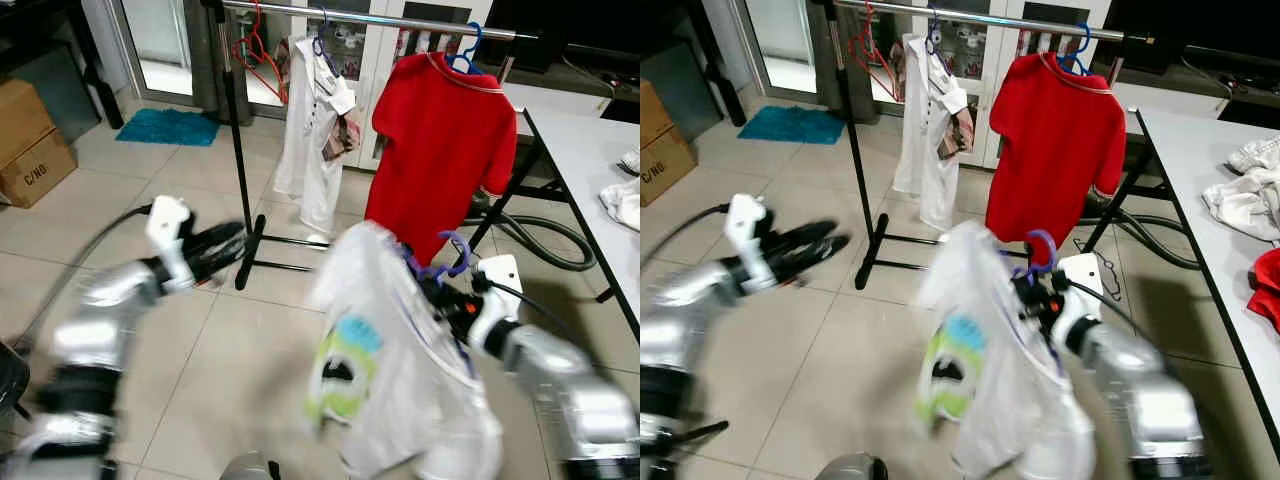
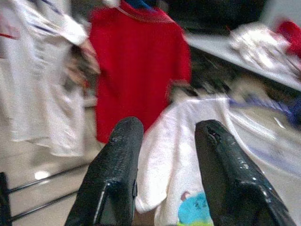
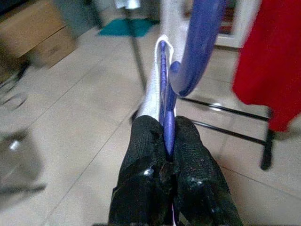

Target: Hang hanger

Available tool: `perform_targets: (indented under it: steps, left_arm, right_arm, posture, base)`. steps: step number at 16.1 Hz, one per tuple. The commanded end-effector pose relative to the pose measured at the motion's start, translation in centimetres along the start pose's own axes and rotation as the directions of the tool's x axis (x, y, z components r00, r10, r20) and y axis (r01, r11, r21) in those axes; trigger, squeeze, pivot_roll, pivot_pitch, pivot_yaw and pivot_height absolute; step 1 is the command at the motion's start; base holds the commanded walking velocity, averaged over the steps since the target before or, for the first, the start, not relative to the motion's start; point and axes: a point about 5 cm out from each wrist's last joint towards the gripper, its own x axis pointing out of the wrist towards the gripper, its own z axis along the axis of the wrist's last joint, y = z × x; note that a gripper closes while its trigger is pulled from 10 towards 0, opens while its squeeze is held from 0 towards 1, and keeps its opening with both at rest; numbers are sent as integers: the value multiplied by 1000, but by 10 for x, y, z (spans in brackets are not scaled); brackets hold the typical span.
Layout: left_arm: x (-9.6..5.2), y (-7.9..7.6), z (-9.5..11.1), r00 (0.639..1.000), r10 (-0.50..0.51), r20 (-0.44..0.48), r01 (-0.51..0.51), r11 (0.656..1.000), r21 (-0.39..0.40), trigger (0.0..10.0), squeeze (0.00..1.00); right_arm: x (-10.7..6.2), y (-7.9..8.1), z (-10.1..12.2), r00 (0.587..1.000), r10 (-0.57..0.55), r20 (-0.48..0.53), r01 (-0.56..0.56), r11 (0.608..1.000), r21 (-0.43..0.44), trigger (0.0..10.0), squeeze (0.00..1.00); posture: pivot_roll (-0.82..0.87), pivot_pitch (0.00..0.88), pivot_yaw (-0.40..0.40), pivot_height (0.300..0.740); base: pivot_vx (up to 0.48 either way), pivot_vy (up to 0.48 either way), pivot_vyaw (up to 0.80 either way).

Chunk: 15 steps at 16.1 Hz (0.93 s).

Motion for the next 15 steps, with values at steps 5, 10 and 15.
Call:
perform_targets:
  steps: [5,10,15]
  left_arm:
    - [-3,-4,2,995,98,31,-98,995,-5,10000,0]
    - [-3,-4,2,995,98,31,-98,995,-5,10000,0]
    - [-3,-4,2,995,98,31,-98,995,-5,10000,0]
  right_arm:
    - [3,-8,0,983,-185,17,185,982,-36,6157,0]
    - [3,-8,0,983,-185,17,185,982,-36,6157,0]
    - [3,-8,0,983,-185,17,185,982,-36,6157,0]
  posture:
    - [64,0,-39,740]
    - [64,0,-39,740]
    - [64,0,-39,740]
  base:
    - [0,0,0]
    - [0,0,0]
    - [0,0,0]
